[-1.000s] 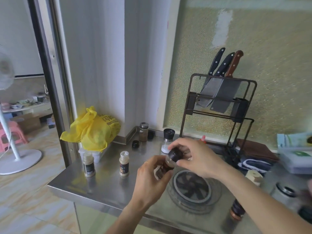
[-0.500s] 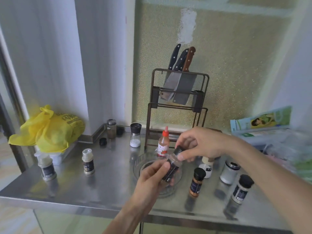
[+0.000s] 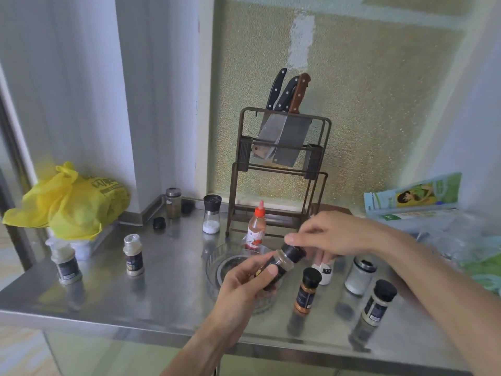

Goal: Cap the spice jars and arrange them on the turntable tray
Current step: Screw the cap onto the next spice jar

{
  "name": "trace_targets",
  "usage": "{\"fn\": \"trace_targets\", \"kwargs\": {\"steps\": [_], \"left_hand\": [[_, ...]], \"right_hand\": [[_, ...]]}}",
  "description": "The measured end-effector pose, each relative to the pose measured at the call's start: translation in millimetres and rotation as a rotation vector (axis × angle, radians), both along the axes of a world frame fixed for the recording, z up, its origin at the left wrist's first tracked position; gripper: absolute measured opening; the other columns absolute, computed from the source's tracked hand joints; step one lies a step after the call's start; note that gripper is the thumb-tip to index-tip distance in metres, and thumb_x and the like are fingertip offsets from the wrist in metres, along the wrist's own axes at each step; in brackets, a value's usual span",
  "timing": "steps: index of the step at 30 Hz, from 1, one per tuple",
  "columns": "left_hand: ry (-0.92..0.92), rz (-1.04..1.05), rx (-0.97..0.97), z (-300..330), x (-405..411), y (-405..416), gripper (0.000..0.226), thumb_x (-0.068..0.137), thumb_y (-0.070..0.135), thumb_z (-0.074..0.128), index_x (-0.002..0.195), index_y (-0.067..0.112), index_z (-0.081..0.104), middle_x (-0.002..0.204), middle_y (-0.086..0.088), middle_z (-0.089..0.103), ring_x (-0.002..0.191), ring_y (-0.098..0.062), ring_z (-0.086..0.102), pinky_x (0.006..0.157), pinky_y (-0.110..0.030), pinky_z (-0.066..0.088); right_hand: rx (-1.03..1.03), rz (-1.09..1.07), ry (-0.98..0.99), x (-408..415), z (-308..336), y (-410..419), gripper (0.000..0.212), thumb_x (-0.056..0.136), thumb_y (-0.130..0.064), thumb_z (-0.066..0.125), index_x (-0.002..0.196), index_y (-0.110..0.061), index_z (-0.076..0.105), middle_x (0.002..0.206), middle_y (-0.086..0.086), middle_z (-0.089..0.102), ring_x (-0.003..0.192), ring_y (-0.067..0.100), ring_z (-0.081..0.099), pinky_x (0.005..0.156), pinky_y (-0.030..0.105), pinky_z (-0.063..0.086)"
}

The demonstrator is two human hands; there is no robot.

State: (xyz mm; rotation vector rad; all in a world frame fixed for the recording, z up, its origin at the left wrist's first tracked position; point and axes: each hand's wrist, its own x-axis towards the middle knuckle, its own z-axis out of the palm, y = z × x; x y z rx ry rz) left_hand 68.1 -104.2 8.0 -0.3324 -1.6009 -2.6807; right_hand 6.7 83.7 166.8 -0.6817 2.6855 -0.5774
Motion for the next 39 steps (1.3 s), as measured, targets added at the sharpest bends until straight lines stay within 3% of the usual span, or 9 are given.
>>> {"fn": "trace_targets", "kwargs": {"steps": [3,11,14,18,21,25,29,33,39], "left_hand": [[0.012,0.001,-0.005,1.1,0.9,0.7,0.036,0.088,0.022,0.073,0.123,0.013,0.072,0.115,-0.015,0.068,0.103,-0.027,0.056,0.098,-0.042,0.045],[0.038,-0.014,-0.004,1.9,3.3,0.9,0.035,0.089,0.018,0.071,0.124,0.011,0.072,0.109,-0.014,0.065,0.097,-0.029,0.054,0.089,-0.037,0.045],[0.043,-0.007,-0.015,2.8,4.9,1.0,0.034,0.089,0.018,0.071,0.122,0.012,0.073,0.107,-0.012,0.066,0.094,-0.026,0.055,0.085,-0.033,0.048],[0.029,-0.008,0.004,3.8,5.6,-0.1,0.034,0.088,0.017,0.071,0.122,0.011,0.073,0.108,-0.013,0.067,0.095,-0.026,0.057,0.088,-0.036,0.047],[0.024,-0.009,0.008,2.0,5.3,-1.5,0.034,0.088,0.018,0.071,0.122,0.011,0.073,0.107,-0.015,0.066,0.097,-0.027,0.056,0.09,-0.041,0.044],[0.024,-0.004,0.017,1.9,4.5,-2.1,0.033,0.089,0.018,0.071,0.121,0.011,0.073,0.106,-0.014,0.068,0.097,-0.026,0.058,0.092,-0.042,0.045],[0.04,0.003,-0.024,0.0,5.3,-1.0,0.035,0.088,0.019,0.072,0.123,0.012,0.073,0.11,-0.008,0.071,0.095,-0.024,0.059,0.089,-0.038,0.047],[0.039,0.023,0.037,-2.3,2.9,1.3,0.036,0.088,0.013,0.074,0.124,0.009,0.072,0.114,-0.011,0.073,0.099,-0.021,0.066,0.091,-0.035,0.053],[0.054,0.234,-0.185,9.6,-14.8,5.6,0.033,0.09,0.01,0.074,0.121,0.02,0.073,0.115,0.002,0.078,0.103,-0.01,0.072,0.092,-0.028,0.056]], "right_hand": [[-0.119,0.062,-0.063,1.8,2.8,0.2,0.037,0.088,-0.033,0.08,0.121,-0.025,0.066,0.103,0.001,0.078,0.084,0.022,0.079,0.081,0.038,0.064],[-0.12,0.043,-0.042,4.4,-0.6,-1.3,0.03,0.09,-0.038,0.076,0.114,-0.022,0.07,0.097,0.003,0.079,0.082,0.026,0.079,0.081,0.04,0.065],[-0.028,0.001,0.006,4.7,0.3,-1.7,0.046,0.09,-0.064,0.061,0.104,-0.022,0.075,0.086,0.003,0.081,0.076,0.02,0.079,0.08,0.04,0.065],[-0.121,0.07,-0.031,6.7,1.7,-1.9,0.031,0.088,-0.033,0.079,0.116,-0.025,0.069,0.1,0.002,0.079,0.084,0.024,0.079,0.079,0.037,0.064],[-0.027,0.011,0.015,6.7,0.0,-4.3,0.04,0.091,-0.062,0.062,0.103,-0.026,0.073,0.088,0.003,0.081,0.077,0.019,0.079,0.078,0.035,0.065],[-0.118,0.05,-0.037,8.0,-0.2,-5.1,0.037,0.086,-0.035,0.081,0.119,-0.024,0.067,0.096,0.002,0.08,0.082,0.024,0.079,0.078,0.036,0.064],[-0.057,0.008,0.033,6.4,-2.0,-8.1,0.045,0.083,-0.064,0.071,0.108,-0.027,0.074,0.091,-0.001,0.08,0.078,0.02,0.079,0.077,0.037,0.063],[-0.19,0.04,0.023,6.7,-6.8,-9.7,0.031,0.078,-0.028,0.089,0.105,-0.022,0.076,0.094,0.002,0.079,0.076,0.017,0.079,0.072,0.029,0.062],[-0.153,-0.076,0.193,-8.1,-15.4,-17.1,0.029,0.079,-0.037,0.087,0.102,-0.022,0.078,0.09,0.001,0.08,0.074,0.015,0.078,0.081,0.033,0.063]]}}
